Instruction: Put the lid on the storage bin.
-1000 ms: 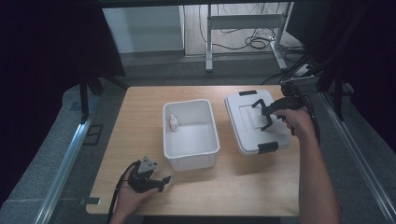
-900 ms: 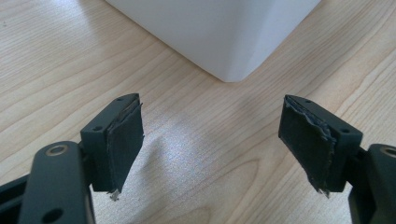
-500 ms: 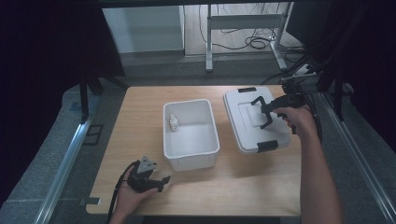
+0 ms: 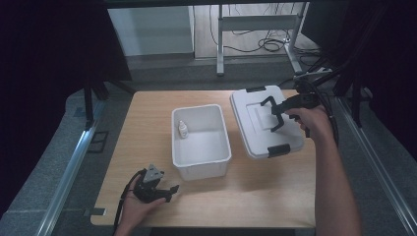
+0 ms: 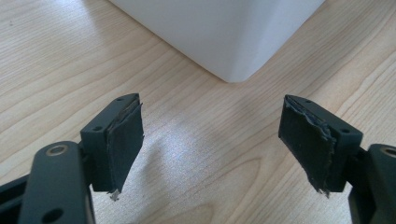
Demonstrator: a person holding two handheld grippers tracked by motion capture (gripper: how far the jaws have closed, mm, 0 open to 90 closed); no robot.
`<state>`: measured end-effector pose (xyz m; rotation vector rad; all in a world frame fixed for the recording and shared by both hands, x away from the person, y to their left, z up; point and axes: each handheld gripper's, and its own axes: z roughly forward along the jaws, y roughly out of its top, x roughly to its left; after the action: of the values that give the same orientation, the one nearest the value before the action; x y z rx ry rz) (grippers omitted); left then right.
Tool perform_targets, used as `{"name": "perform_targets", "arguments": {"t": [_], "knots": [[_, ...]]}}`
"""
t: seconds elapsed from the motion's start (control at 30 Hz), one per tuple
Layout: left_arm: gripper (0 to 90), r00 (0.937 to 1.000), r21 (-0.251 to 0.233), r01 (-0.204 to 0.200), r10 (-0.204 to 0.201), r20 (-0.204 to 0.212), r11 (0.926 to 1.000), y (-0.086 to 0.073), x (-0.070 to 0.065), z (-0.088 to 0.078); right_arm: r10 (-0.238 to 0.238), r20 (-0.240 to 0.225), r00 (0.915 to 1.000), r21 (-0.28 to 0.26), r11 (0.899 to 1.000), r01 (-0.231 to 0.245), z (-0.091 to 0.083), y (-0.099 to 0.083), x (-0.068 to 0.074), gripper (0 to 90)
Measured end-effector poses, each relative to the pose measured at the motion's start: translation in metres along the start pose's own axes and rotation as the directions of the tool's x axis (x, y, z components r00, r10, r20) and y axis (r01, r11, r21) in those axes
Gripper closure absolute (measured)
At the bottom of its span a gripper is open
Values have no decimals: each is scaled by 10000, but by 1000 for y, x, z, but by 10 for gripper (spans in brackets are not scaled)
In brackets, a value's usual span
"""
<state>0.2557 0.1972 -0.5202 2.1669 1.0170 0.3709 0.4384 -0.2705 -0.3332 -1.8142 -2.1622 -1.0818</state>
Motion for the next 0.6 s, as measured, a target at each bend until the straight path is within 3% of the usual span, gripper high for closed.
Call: {"name": "perform_targets", "arguments": {"t": [0.4, 0.6], "knots": [[224, 10000, 16, 56, -56, 7, 10000, -1, 1, 0, -79, -42, 10000, -84, 9999, 79, -4, 2, 13, 849], [224, 10000, -21, 50, -50, 26, 10000, -1, 1, -1, -221, -111, 9997, -47, 9997, 221, -3, 4, 30, 849]]}}
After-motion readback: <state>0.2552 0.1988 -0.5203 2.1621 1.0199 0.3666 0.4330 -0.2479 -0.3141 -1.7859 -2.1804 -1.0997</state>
